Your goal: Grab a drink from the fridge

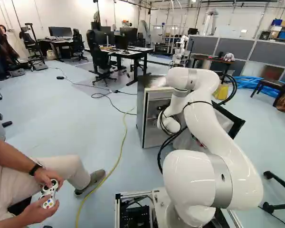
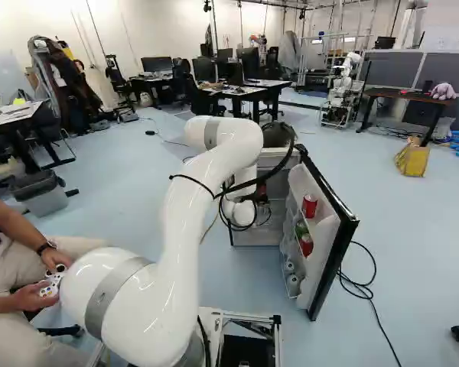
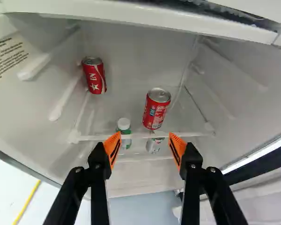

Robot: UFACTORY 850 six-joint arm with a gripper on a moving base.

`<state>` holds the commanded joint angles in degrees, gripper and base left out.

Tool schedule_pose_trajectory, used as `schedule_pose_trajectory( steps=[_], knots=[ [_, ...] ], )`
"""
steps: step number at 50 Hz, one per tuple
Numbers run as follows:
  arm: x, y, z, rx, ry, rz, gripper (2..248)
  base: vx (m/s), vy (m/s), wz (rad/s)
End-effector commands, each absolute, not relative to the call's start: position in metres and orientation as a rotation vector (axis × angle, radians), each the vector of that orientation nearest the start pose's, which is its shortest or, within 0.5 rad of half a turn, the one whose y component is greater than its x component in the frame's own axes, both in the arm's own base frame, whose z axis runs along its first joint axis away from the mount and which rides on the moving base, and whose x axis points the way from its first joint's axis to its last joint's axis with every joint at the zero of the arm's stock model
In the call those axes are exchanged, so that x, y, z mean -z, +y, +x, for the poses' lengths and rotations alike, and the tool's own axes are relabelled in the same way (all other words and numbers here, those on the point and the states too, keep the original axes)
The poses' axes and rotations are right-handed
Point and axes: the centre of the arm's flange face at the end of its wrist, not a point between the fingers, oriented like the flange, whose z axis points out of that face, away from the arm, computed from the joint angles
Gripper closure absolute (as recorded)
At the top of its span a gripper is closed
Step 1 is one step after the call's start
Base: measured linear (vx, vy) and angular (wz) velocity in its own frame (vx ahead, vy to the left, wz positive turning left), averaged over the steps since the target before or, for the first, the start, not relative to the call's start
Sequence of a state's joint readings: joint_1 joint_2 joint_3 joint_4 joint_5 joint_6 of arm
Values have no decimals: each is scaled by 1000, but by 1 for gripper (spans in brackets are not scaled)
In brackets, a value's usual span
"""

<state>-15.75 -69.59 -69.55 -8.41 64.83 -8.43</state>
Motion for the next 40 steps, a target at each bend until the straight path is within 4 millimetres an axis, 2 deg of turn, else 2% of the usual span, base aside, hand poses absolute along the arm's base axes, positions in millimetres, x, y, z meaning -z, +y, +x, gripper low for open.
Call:
schedule_pose_trajectory(
  steps=[40],
  knots=[
    [-28, -137, 606, 1820, 44, -2781, 93, 0, 0, 0]
  ],
)
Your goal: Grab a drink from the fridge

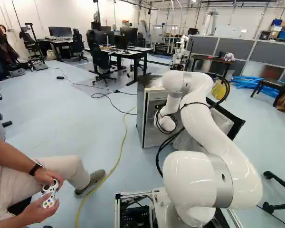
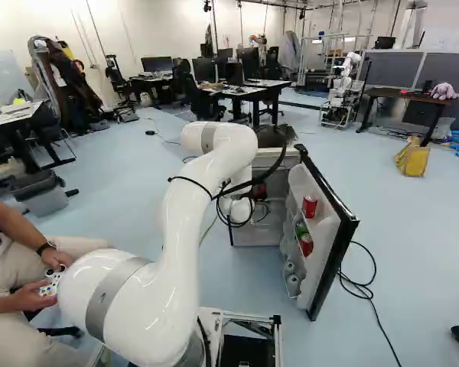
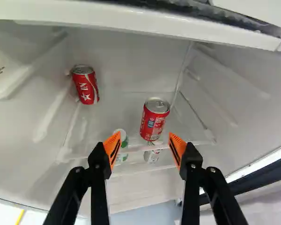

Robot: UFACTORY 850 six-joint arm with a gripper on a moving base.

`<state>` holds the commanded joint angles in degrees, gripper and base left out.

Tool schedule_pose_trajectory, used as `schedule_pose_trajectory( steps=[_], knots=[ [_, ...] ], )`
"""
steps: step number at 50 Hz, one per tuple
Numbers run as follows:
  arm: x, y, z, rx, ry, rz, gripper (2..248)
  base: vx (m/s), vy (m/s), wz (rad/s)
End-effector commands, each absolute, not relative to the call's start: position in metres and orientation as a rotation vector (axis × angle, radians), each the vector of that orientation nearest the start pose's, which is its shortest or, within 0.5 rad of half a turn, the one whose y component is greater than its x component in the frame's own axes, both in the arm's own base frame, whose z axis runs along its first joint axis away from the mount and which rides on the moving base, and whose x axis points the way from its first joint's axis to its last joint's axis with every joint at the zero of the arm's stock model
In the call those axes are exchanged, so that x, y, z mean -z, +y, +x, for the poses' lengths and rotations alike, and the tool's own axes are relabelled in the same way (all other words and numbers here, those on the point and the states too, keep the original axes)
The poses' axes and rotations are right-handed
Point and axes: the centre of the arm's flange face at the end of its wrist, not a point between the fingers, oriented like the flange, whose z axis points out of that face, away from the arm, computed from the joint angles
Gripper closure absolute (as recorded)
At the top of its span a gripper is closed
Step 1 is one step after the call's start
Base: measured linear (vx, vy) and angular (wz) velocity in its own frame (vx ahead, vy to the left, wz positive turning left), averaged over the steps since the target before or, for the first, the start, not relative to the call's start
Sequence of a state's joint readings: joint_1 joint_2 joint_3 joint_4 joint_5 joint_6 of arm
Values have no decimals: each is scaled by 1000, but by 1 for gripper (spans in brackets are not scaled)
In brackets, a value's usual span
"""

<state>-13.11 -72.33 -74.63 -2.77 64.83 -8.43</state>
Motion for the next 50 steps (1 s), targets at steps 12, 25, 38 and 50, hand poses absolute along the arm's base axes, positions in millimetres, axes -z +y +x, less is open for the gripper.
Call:
schedule_pose_trajectory(
  steps=[12, 25, 38, 50],
  knots=[
    [-28, -137, 607, 1807, 136, -2742, 93, 0, 0, 0],
    [-28, -137, 607, 1777, 302, -2665, 93, 0, 0, 0],
    [-28, -137, 607, 1770, 334, -2649, 93, 0, 0, 0],
    [-27, -137, 609, 1774, 333, -2645, 93, 0, 0, 0]
  ],
)
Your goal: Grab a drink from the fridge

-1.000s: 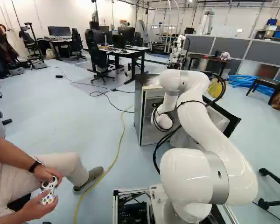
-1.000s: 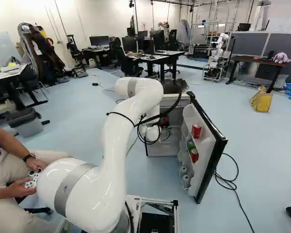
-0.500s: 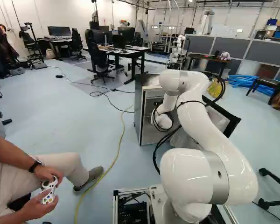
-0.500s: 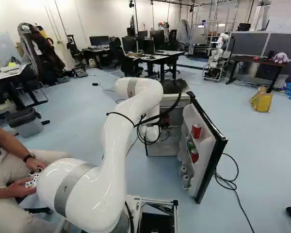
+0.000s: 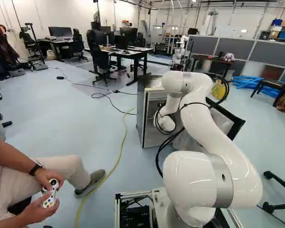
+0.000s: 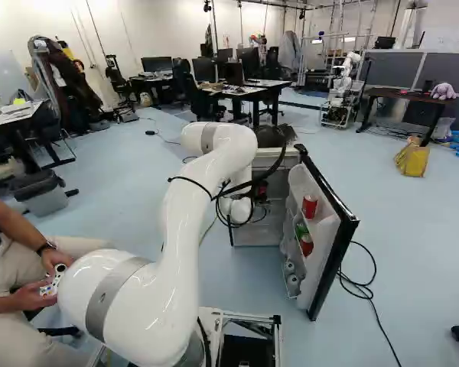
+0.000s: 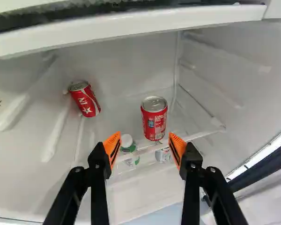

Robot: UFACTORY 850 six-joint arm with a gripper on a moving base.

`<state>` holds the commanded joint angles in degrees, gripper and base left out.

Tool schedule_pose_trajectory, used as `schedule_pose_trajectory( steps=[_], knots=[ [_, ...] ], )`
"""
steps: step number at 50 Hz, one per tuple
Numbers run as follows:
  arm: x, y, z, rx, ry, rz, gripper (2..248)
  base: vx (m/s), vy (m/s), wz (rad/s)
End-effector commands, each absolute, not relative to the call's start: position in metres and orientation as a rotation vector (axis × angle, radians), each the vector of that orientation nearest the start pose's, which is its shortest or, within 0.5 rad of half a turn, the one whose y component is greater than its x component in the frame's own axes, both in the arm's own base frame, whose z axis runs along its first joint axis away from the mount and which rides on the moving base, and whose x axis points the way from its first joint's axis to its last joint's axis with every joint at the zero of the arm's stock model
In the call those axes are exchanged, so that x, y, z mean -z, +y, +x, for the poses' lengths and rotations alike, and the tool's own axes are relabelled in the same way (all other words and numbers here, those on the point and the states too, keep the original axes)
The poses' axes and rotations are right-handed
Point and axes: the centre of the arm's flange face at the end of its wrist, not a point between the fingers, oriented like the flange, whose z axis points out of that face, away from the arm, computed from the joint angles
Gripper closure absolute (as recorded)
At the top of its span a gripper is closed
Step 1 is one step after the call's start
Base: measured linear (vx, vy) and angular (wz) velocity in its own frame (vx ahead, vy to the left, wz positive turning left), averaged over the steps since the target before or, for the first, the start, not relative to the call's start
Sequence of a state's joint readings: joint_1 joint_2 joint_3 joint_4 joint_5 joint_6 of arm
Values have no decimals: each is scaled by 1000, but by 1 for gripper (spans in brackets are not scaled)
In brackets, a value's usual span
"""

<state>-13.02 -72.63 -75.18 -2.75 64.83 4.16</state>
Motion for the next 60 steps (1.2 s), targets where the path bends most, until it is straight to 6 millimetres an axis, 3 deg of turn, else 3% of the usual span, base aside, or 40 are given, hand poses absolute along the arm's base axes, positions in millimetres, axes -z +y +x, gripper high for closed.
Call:
schedule_pose_trajectory(
  steps=[60],
  knots=[
    [-12, -152, 649, 1879, 334, -2586, 93, 0, 0, 0]
  ],
)
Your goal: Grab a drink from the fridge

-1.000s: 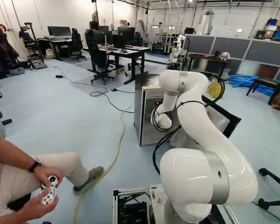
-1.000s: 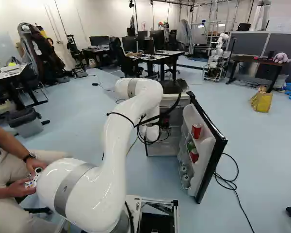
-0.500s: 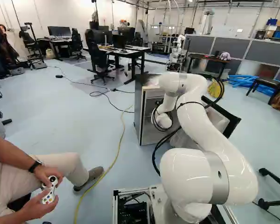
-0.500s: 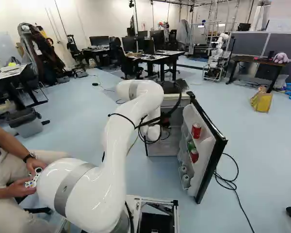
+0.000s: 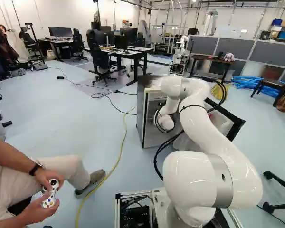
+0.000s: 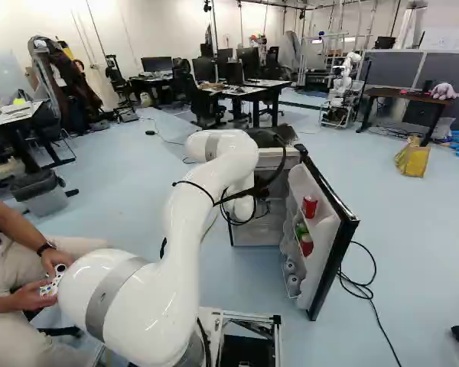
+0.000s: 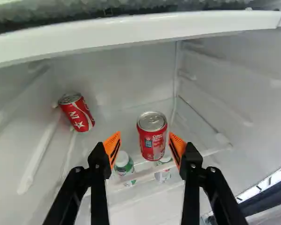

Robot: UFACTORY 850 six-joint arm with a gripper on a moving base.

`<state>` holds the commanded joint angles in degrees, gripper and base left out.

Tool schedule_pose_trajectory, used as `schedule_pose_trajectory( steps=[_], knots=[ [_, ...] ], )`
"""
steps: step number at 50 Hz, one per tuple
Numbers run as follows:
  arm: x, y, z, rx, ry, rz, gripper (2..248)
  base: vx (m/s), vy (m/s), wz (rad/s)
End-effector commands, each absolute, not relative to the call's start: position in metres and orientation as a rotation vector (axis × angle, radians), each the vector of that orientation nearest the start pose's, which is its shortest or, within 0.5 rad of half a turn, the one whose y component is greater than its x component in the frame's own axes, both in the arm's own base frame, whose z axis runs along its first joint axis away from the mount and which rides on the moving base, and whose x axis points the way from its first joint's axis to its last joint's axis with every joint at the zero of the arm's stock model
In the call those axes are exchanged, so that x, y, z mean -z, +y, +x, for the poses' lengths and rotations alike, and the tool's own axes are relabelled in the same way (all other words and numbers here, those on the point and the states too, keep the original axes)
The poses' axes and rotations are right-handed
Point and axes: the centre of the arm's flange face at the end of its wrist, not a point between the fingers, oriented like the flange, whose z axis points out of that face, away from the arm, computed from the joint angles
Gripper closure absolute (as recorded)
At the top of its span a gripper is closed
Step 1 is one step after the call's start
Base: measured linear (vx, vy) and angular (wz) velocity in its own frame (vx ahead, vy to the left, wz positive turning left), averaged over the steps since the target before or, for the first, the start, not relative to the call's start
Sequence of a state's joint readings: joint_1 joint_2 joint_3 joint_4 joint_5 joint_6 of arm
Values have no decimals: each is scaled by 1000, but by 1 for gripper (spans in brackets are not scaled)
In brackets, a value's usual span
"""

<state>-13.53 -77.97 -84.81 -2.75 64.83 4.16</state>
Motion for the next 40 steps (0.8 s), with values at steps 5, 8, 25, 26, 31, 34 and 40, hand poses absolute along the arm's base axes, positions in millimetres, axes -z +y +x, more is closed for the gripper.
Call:
schedule_pose_trajectory(
  steps=[5, 8, 25, 26, 31, 34, 40],
  knots=[
    [-10, -154, 652, 1890, 336, -2580, 93, 0, 0, 0],
    [-9, -156, 655, 1896, 337, -2577, 93, 0, 0, 0],
    [-5, -158, 666, 1928, 333, -2556, 93, 0, 0, 0],
    [-4, -158, 667, 1929, 332, -2555, 93, 0, 0, 0],
    [-3, -159, 670, 1936, 330, -2550, 93, 0, 0, 0],
    [-2, -159, 672, 1937, 329, -2550, 93, 0, 0, 0],
    [0, -159, 674, 1932, 328, -2553, 93, 0, 0, 0]
  ],
)
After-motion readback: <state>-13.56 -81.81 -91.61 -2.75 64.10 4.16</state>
